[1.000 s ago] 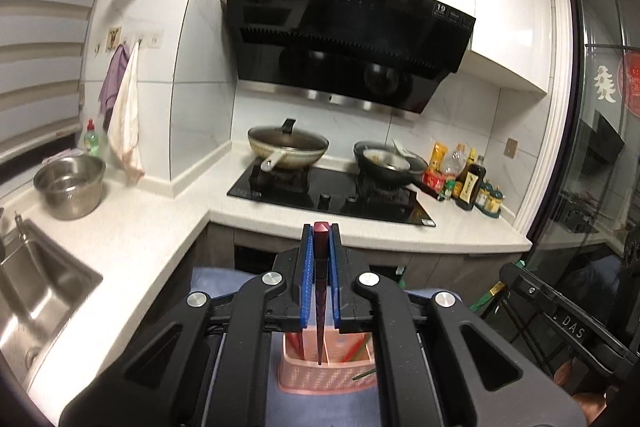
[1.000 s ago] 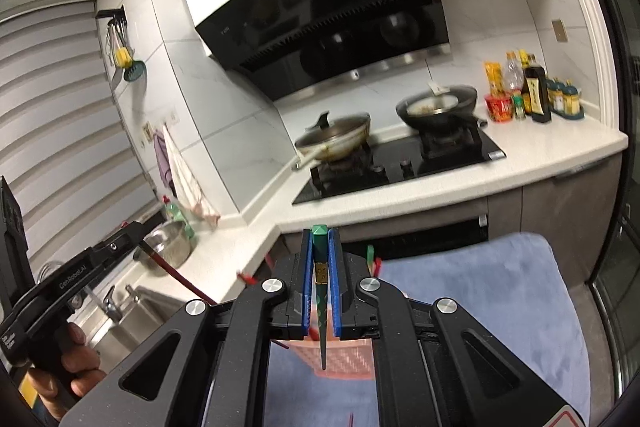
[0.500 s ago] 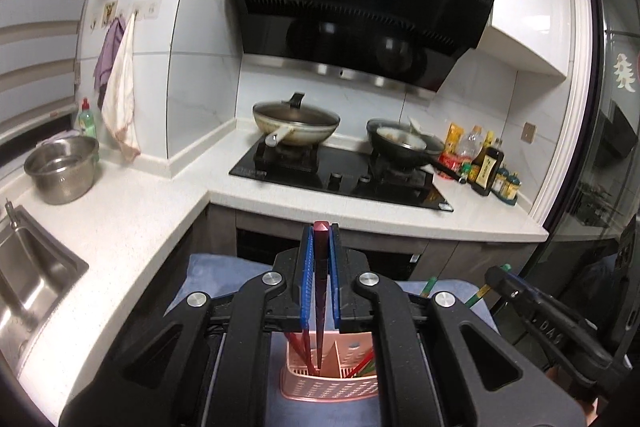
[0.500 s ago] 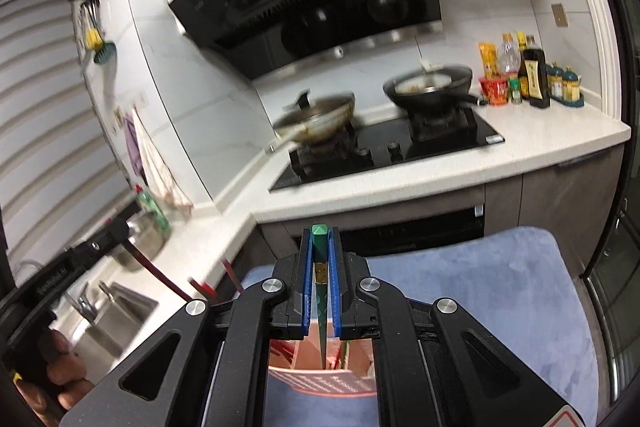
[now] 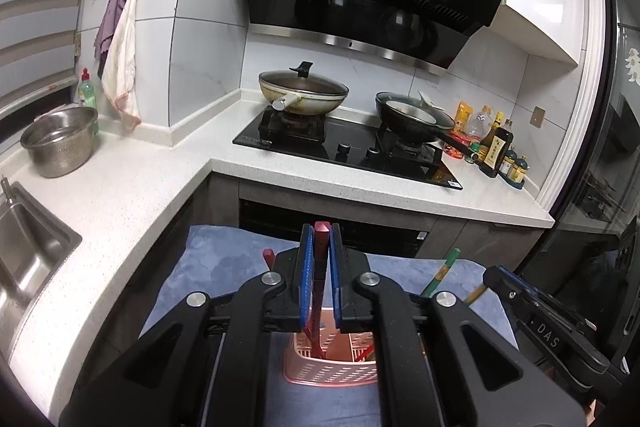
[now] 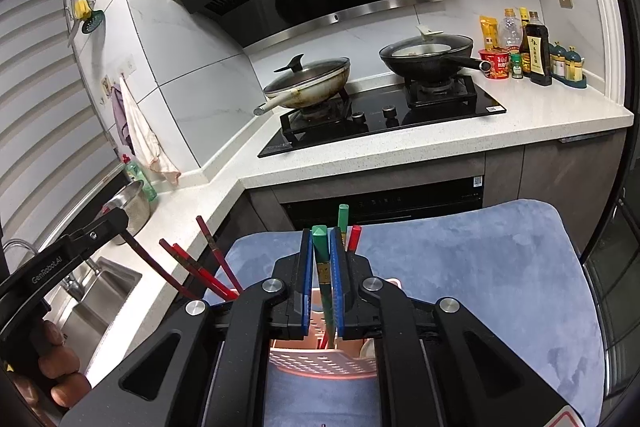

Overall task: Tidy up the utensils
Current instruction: 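Lower both chopsticks into the pink holder and open both tools, then move back and grasp the last red chopstick with the right tool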

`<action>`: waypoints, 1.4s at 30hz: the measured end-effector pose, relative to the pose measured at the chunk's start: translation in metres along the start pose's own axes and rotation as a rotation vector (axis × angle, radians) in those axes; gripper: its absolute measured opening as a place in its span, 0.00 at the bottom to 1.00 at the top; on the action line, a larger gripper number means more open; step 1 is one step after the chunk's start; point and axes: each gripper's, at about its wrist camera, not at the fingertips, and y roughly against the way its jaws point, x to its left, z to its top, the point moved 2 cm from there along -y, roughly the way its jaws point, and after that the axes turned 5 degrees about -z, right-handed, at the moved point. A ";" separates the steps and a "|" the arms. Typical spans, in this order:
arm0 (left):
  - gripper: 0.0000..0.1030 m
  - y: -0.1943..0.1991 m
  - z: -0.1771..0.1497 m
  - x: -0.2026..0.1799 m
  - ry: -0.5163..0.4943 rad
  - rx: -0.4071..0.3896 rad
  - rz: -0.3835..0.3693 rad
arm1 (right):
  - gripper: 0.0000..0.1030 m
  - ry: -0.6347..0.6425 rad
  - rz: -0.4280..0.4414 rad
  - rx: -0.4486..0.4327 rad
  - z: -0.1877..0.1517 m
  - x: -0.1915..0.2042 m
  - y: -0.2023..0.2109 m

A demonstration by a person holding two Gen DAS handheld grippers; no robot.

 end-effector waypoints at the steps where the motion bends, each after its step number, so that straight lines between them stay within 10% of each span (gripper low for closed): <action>1: 0.08 0.000 -0.001 0.000 -0.001 -0.001 0.004 | 0.11 -0.002 -0.001 -0.003 -0.001 0.000 0.000; 7: 0.27 0.006 -0.003 0.001 -0.004 -0.011 0.014 | 0.12 -0.014 -0.005 -0.003 -0.002 -0.003 0.005; 26: 0.29 0.043 -0.053 0.004 -0.024 0.030 0.043 | 0.13 0.055 -0.031 0.030 -0.054 0.003 0.052; 42: 0.29 0.074 -0.193 0.026 -0.022 0.233 0.119 | 0.13 0.204 -0.105 0.220 -0.217 0.015 0.095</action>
